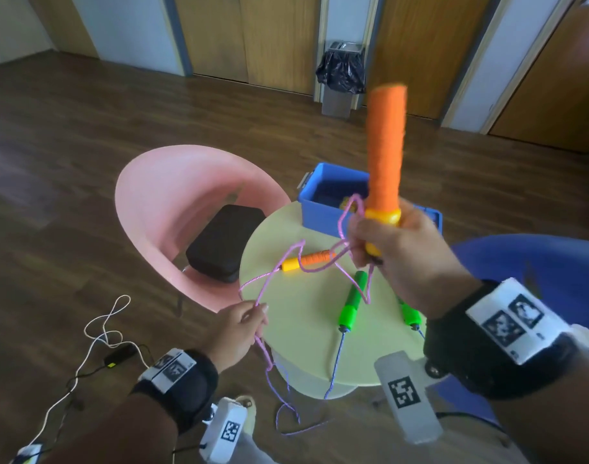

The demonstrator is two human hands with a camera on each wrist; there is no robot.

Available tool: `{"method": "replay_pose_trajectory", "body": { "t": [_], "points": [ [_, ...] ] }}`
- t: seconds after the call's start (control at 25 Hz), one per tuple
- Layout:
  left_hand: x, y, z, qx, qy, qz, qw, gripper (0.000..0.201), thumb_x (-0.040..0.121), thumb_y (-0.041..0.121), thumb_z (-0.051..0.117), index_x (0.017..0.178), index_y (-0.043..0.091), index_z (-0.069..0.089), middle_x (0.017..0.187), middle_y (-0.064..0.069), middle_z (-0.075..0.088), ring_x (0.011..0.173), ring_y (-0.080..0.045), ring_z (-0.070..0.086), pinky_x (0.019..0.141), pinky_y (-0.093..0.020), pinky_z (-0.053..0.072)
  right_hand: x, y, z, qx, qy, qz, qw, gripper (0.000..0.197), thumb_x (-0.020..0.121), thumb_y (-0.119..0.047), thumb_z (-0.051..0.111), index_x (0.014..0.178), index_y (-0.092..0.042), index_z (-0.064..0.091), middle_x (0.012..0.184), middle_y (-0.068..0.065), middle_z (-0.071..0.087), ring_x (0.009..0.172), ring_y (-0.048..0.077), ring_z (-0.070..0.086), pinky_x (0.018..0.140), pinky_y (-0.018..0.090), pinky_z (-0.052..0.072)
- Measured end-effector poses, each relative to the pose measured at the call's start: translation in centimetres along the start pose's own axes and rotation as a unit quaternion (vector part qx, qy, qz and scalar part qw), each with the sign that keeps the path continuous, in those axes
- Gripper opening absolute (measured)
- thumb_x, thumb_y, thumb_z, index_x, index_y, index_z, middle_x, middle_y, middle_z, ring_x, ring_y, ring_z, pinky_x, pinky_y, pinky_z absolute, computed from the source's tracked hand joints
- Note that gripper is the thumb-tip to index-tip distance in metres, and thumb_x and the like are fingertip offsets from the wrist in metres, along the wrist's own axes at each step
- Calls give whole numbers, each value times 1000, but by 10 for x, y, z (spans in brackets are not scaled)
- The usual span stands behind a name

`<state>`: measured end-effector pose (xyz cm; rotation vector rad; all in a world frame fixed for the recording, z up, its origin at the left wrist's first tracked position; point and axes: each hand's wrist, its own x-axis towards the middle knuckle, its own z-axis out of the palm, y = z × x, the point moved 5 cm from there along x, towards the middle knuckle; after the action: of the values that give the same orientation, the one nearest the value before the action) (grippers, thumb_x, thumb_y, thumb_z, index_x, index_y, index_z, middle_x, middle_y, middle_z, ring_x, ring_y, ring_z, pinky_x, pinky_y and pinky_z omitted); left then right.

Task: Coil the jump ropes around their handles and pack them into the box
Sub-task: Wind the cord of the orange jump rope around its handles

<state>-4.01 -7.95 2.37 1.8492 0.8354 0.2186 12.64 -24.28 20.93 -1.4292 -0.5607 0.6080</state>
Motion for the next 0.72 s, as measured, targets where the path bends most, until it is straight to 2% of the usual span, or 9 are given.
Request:
{"method": "replay_pose_trajectory", "body": {
  "t": [0.12,0.2,0.28,0.36,0.44,0.52,0.6,0.68,0.72],
  "points": [
    [-10,57,-11,-12,-6,68,998,35,91,44,53,69,19,64,60,2,59,50,-10,50,54,-21,43,-6,40,13,-66,-35,62,995,19,83,13,60,88,-5,57,69,8,68,57,22,59,60,34,52],
    [-17,90,-16,-35,-20,111,993,34,98,36,55,71,18,65,62,2,60,53,-10,53,55,-24,47,-9,60,24,-79,-58,87,991,23,82,14,58,93,-7,60,77,4,73,61,20,63,66,38,56],
    [-27,122,-21,-53,-28,158,986,32,100,27,56,74,11,65,67,-3,65,58,-10,58,59,-29,52,-13,72,38,-71,-111,108,985,22,82,14,61,93,-6,61,78,4,71,66,22,65,72,41,57],
    [-30,144,-29,-69,-17,203,977,33,98,26,56,74,4,65,70,-9,67,59,-12,62,57,-24,52,-19,77,52,-34,-179,136,974,18,82,12,62,90,-4,62,76,9,67,71,26,64,70,39,57],
    [-30,153,-38,-102,-1,221,970,38,97,32,55,73,4,62,70,-10,65,56,-18,62,53,-29,51,-21,75,61,-6,-210,147,966,13,78,3,66,89,-3,62,79,12,69,69,26,63,62,33,55],
    [-20,142,-49,-125,50,204,970,47,93,44,48,70,4,58,68,-15,62,55,-25,59,56,-33,48,-17,67,61,10,-193,136,972,13,70,-4,66,81,-5,60,77,18,66,62,26,61,58,30,50],
    [-2,104,-51,-150,106,113,977,54,93,48,39,65,5,55,61,-20,55,51,-27,50,55,-34,40,-10,53,57,75,-155,111,979,14,71,-4,65,82,-3,57,72,18,63,58,25,60,57,30,51],
    [16,55,-33,-151,78,2,985,37,91,35,44,64,16,59,58,-13,49,42,-18,41,51,-32,31,-3,37,52,169,-132,86,973,10,76,-2,62,84,-3,56,70,12,62,58,25,60,58,31,52],
    [21,33,-17,-114,20,-33,993,20,86,27,50,72,23,63,62,-8,50,41,-14,42,51,-31,31,0,28,50,200,-126,76,969,6,77,-2,61,82,-5,58,70,10,62,59,24,60,59,32,53]
  ]
}}
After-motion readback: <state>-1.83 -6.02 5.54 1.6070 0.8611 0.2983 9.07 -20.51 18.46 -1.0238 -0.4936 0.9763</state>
